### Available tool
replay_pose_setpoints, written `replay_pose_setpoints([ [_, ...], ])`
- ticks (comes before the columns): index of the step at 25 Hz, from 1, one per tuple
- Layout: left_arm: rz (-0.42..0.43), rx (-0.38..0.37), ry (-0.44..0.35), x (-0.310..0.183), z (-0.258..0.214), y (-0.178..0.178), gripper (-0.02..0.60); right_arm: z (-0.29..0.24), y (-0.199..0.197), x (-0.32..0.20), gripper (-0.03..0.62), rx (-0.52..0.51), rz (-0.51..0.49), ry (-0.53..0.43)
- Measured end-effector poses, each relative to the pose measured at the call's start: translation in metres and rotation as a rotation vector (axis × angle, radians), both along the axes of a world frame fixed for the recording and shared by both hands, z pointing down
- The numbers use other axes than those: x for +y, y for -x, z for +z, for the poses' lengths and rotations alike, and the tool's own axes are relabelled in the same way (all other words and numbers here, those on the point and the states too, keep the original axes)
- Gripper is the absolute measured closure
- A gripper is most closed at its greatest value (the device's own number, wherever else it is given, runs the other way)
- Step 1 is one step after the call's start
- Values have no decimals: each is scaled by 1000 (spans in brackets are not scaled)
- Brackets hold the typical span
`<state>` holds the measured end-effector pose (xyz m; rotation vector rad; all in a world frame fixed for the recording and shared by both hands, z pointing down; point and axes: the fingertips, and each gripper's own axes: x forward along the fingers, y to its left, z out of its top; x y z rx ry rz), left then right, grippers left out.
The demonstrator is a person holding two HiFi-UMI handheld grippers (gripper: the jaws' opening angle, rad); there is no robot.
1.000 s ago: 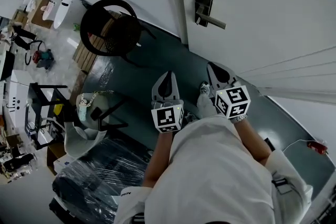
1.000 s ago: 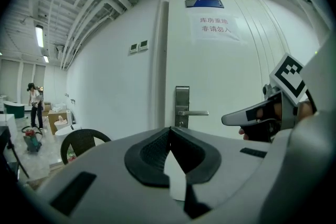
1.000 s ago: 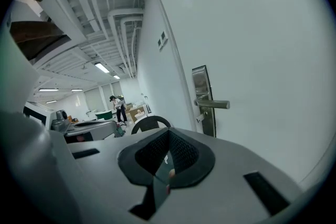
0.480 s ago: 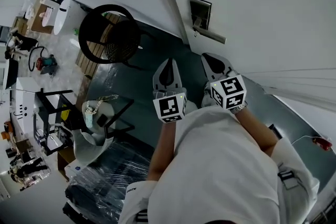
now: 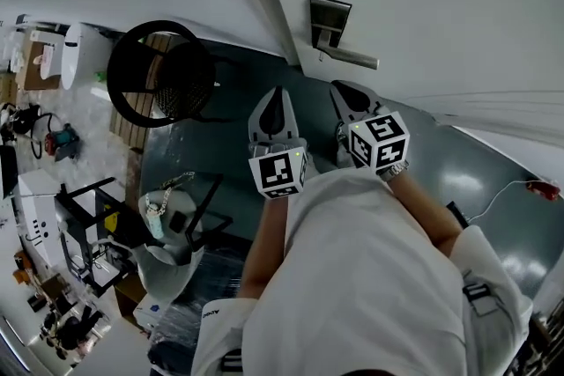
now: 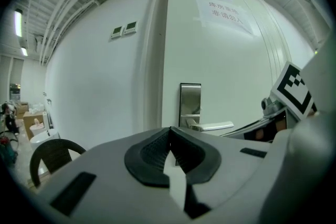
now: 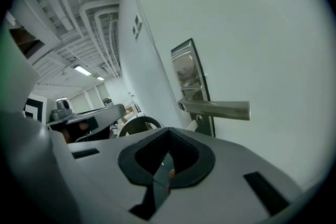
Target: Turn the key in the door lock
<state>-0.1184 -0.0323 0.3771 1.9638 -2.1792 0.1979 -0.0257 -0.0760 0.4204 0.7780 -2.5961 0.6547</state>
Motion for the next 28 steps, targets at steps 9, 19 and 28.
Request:
replay_pose_setpoints([
  [9, 219, -5, 3, -31, 4, 11, 572, 40, 10, -12, 602, -119, 149, 195],
  [19, 285, -75, 23, -37, -6, -15, 572, 53, -6, -36, 543, -556, 155, 449],
  [28, 171, -118, 44, -46, -17, -47, 572, 67, 3, -70, 451, -773, -18, 643],
])
